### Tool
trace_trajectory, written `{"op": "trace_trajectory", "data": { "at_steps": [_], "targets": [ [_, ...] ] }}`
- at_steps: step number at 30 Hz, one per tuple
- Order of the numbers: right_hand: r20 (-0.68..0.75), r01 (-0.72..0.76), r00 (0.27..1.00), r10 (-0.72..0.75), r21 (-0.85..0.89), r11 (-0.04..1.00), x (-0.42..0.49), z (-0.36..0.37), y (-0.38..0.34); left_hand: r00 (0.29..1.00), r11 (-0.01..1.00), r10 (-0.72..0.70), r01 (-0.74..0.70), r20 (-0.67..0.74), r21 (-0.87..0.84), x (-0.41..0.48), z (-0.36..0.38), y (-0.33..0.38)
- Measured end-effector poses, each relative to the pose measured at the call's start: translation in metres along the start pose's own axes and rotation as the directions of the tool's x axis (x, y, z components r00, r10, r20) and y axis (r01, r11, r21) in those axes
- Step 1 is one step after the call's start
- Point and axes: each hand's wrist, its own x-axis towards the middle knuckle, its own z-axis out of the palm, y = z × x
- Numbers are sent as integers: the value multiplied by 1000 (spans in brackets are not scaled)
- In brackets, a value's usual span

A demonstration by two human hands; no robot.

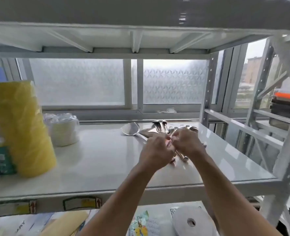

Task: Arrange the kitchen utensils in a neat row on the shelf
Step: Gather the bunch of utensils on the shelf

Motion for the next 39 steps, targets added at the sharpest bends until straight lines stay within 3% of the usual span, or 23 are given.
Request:
{"op": "trace_trajectory", "data": {
  "at_steps": [4, 10, 14, 16, 19, 22, 28, 32, 36, 39],
  "targets": [
    [14, -92, 995, 97, -202, 975, -9, -2, -6, 994, 920, -3, -41, 111, 390, 8, 21, 7],
    [36, -128, 991, 131, -84, 988, -3, -5, -1, 983, 908, -68, -8, 168, 418, 15, 33, 3],
    [-131, -11, 991, 13, 9, 1000, -16, -9, -6, 993, 950, -33, -5, 117, 312, 3, 23, 2],
    [-184, 38, 983, -21, 90, 995, -20, -11, -14, 999, 979, -23, 17, 26, 201, -4, 12, 3],
    [-234, 130, 969, -76, 223, 966, -25, -13, -32, 991, 994, -95, 90, -96, -62, -17, -9, -3],
    [-263, 244, 951, -164, 310, 919, -29, -4, -56, 972, 973, -184, 160, -144, -163, -30, -35, -23],
    [-108, 310, 951, -290, 333, 890, -41, 35, -121, 916, 922, -362, 325, -171, -209, -53, -91, -80],
    [-42, 308, 947, -317, 387, 869, -49, 65, -150, 895, 913, -407, 396, -185, -93, -67, -126, -119],
    [79, 201, 961, -266, 466, 862, -52, 89, -163, 857, 872, -487, 489, -167, -31, -74, -151, -149],
    [207, -12, 963, -170, 667, 745, -51, 104, -169, 818, 830, -558, 552, -139, -81, -77, -160, -158]
  ]
}}
